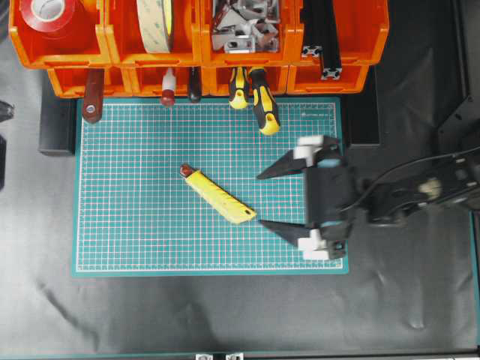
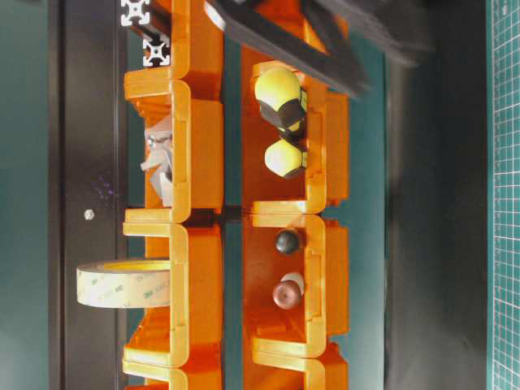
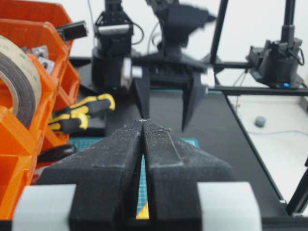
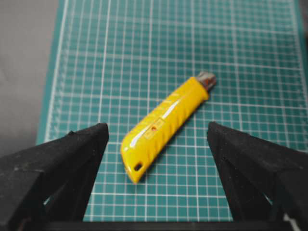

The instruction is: Pick cutter from container rack with right arm.

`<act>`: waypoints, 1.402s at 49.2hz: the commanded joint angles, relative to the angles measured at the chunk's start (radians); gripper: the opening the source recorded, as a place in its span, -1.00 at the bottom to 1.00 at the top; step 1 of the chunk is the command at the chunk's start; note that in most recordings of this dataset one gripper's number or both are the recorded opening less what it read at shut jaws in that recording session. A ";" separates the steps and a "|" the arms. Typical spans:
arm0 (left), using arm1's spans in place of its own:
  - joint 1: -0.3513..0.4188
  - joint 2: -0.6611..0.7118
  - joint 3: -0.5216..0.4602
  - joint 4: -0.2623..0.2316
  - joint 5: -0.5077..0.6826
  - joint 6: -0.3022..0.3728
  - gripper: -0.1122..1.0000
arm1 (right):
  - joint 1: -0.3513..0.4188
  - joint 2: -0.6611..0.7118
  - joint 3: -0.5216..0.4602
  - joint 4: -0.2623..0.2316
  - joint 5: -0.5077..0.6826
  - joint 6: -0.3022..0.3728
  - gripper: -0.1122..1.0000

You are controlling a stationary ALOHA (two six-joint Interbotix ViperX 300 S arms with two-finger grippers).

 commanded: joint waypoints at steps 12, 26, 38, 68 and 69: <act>0.000 0.012 -0.023 0.003 -0.003 -0.002 -0.80 | 0.083 -0.244 0.075 -0.003 0.063 0.037 0.61; 0.000 0.014 -0.021 0.003 -0.003 -0.002 -0.79 | 0.084 -0.380 0.130 -0.003 0.091 0.038 0.59; 0.002 0.014 -0.023 0.003 -0.003 -0.002 -0.79 | 0.084 -0.505 0.184 -0.003 0.132 0.041 0.58; 0.002 0.015 -0.021 0.003 -0.003 0.000 -0.79 | 0.084 -0.693 0.276 0.080 0.209 0.034 0.57; 0.002 0.015 -0.021 0.002 -0.003 0.000 -0.79 | 0.083 -0.693 0.276 0.080 0.209 0.034 0.57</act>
